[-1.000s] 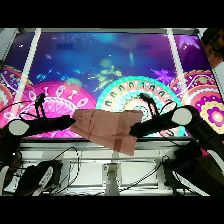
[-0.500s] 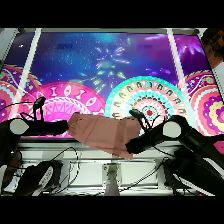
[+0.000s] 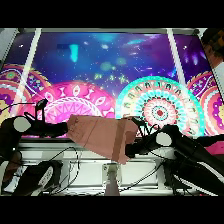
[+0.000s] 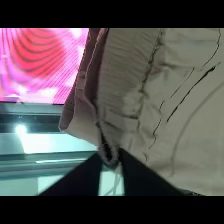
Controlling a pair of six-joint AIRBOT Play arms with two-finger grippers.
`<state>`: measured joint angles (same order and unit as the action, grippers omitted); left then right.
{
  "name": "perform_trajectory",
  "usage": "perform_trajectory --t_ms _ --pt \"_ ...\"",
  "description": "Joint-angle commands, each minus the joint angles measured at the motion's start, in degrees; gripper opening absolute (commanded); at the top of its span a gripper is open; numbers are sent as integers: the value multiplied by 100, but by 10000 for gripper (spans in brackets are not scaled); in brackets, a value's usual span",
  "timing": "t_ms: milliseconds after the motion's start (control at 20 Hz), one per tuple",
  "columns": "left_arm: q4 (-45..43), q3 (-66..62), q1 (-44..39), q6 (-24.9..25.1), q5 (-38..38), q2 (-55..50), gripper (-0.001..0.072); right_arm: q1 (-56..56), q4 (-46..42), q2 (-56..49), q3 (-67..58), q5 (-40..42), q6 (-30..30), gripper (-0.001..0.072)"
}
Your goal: Fold the clothes and pants, and hang the long-sleeved shirts on hangers.
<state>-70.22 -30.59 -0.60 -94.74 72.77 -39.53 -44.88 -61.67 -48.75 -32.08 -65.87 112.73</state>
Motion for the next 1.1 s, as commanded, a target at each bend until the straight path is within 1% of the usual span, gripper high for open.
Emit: perform_trajectory --t_ms 0,50,250,400,550,600,700,800,850,950,1000,1050 --pt "-4 -4 -4 0 247 -13 652 -15 -127 0 52 138 59 487" --pt "-7 -4 -2 26 264 -13 694 -11 -227 0 52 166 48 484" --pt "-9 -4 -2 116 249 -13 694 -9 -949 2 -22 210 39 484" --pt "-7 -4 -2 131 -35 -13 694 52 -1904 7 -470 225 35 483" --pt "-9 -4 -2 131 -232 -13 694 468 -3106 111 -1274 210 -28 483" --pt "-9 -4 -2 131 -267 -13 694 684 -3421 157 -1545 157 -304 483" --pt "-9 -4 -2 131 -302 -13 694 1222 -3869 181 -1947 -197 -872 483" --pt "-9 -4 -2 131 -317 -13 694 1899 -4068 256 -2015 -560 -1213 482" --pt "-9 -4 -2 131 -317 -13 694 2284 -4024 321 -1974 -658 -1325 447" --pt "-9 -4 -2 131 -317 -13 693 2876 -3718 503 -1742 -629 -1591 247" --pt "-9 -4 -2 131 -319 -13 693 3091 -3464 601 -1556 -588 -1744 236" --pt "-9 -4 -2 131 -319 -13 693 3257 -3016 708 -1300 -509 -1976 226"
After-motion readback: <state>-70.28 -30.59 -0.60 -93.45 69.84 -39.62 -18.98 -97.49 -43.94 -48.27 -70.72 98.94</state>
